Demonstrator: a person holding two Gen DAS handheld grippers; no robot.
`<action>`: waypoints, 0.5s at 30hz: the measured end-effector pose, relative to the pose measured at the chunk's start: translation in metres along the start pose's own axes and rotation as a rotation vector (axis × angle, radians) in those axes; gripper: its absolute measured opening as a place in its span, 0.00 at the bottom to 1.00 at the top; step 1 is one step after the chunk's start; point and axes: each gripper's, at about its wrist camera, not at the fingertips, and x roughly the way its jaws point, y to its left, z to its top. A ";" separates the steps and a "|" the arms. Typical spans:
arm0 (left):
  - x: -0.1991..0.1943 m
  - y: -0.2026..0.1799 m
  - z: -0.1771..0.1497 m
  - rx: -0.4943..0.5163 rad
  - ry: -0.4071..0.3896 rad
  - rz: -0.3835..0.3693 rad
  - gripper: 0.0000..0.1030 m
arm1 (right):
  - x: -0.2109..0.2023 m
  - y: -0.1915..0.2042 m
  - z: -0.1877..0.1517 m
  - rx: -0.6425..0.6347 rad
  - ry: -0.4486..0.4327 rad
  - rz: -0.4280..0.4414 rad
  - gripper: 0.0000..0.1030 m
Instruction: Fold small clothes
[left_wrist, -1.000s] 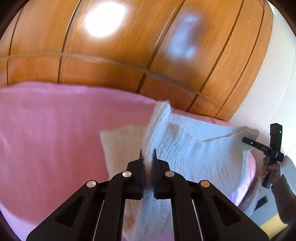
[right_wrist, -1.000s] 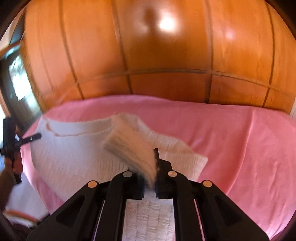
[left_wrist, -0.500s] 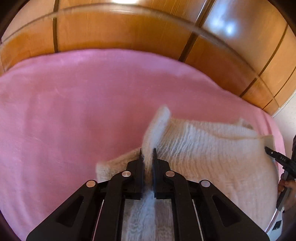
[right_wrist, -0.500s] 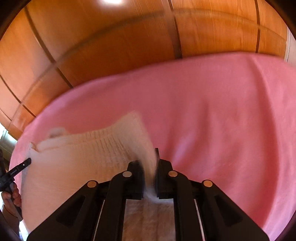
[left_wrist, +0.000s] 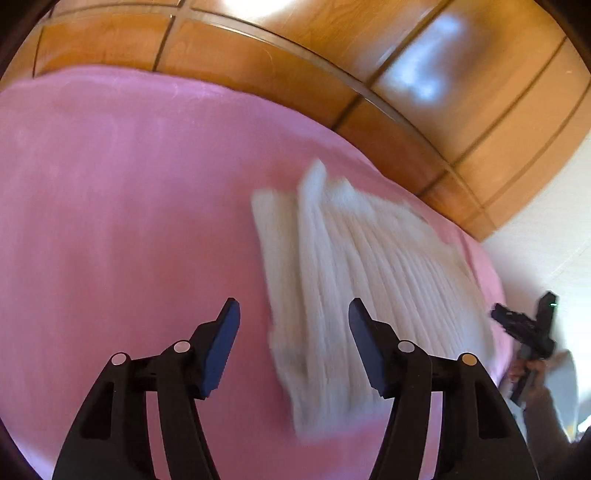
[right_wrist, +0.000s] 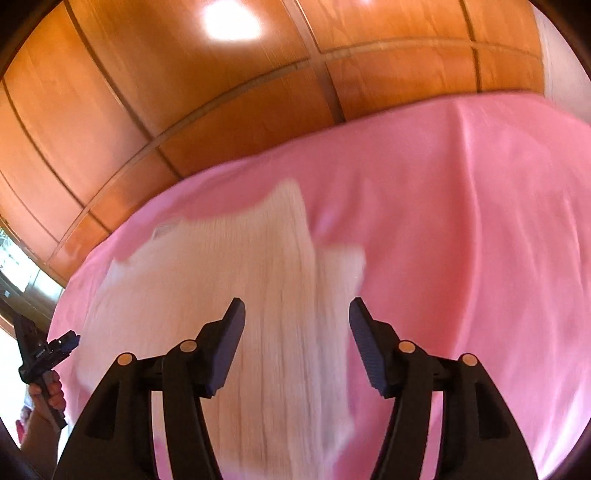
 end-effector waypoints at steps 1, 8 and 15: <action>-0.002 0.000 -0.011 -0.008 0.008 -0.014 0.58 | -0.007 -0.001 -0.014 0.015 0.009 0.017 0.58; 0.014 -0.018 -0.035 0.005 0.054 -0.023 0.11 | -0.002 0.003 -0.066 0.057 0.070 0.024 0.20; -0.001 -0.042 -0.034 0.253 0.056 0.166 0.08 | -0.028 0.000 -0.054 -0.019 0.026 -0.082 0.09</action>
